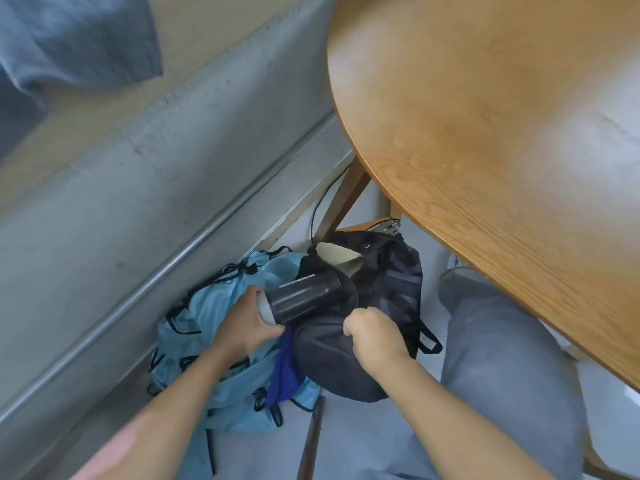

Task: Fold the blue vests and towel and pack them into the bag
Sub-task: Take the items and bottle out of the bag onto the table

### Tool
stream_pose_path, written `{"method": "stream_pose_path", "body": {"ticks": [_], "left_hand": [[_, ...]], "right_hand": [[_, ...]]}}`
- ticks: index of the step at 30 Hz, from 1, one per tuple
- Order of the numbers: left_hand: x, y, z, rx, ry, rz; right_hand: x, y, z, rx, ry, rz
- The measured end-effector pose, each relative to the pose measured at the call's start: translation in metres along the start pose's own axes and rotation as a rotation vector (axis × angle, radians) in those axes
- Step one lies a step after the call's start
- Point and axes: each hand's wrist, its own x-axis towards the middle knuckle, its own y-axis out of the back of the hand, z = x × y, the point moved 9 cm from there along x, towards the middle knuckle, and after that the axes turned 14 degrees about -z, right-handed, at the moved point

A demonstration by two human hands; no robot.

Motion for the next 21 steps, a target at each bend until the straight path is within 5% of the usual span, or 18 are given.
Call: {"method": "stream_pose_path", "body": {"ticks": [6,21], "left_hand": [[-0.073,0.041,0.024,-0.054,-0.068,0.167],[-0.243,0.146,0.132,0.387,-0.182,0.357]], "right_hand": [[-0.066,0.009,-0.033,-0.122,0.19,0.418],[-0.24,0.09,-0.073,0.005,0.521,0.906]]}}
